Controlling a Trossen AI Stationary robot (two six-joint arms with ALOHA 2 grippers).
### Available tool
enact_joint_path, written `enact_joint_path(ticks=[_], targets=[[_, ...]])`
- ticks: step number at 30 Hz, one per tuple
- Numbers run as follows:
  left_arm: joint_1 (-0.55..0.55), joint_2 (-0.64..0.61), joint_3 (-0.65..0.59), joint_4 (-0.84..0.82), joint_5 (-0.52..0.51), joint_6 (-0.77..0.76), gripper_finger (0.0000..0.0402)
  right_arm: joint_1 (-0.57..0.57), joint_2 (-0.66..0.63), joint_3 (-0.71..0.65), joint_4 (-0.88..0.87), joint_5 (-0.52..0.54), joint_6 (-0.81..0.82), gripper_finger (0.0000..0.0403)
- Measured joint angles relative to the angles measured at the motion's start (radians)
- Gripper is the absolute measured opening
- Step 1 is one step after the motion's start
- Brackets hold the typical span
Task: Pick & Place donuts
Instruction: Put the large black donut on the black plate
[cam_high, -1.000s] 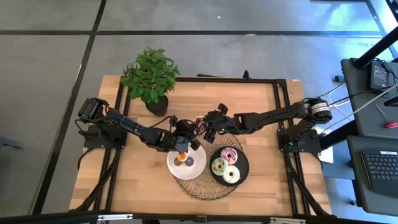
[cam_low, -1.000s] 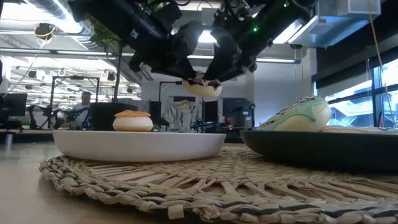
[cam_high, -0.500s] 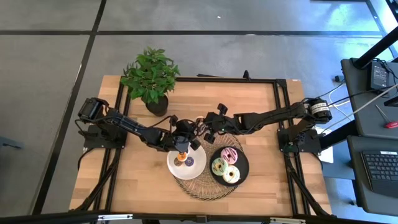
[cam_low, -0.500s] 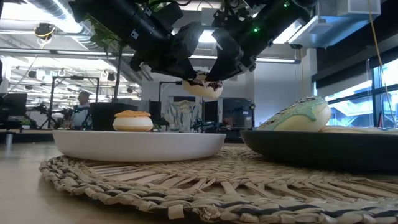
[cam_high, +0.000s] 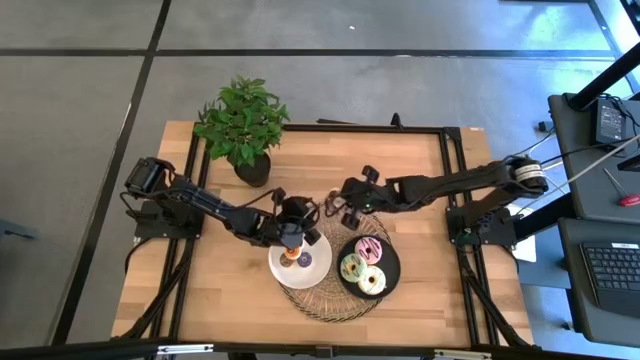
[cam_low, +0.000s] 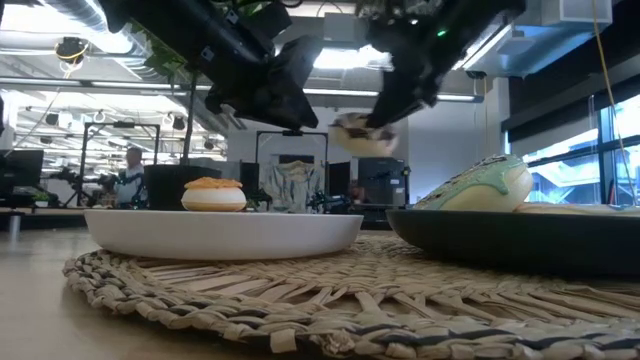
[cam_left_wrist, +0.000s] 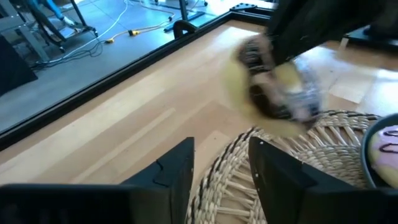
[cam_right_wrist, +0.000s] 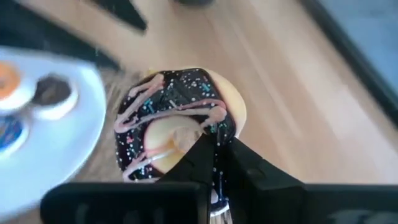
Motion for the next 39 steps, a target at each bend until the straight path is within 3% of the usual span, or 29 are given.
enact_joint_path(ticks=[8,14,20,24,29,39], targets=[[0.001,0.0,0.0,-0.011,0.001,0.001,0.0154,0.115,-0.113,0.0,-0.324,-0.221,0.215,0.0029],[0.001,0.0,0.0,-0.014,0.003,0.0,0.0149,0.296,-0.155,-0.021,-0.48,-0.238,0.394,0.0029],[0.001,0.0,0.0,-0.009,0.032,0.0,0.015,0.416,-0.247,-0.147,-0.352,-0.234,0.513,0.0029],[0.001,0.0,0.0,-0.007,0.032,0.0,0.0152,0.433,-0.3,-0.275,-0.192,-0.237,0.542,0.0029],[0.001,0.0,0.0,-0.007,0.032,0.0,0.0149,0.434,-0.328,-0.424,0.029,-0.313,0.546,0.0029],[0.003,0.0,0.0,-0.006,0.032,0.0,0.0152,0.434,-0.328,-0.523,0.121,-0.319,0.586,0.0029]])
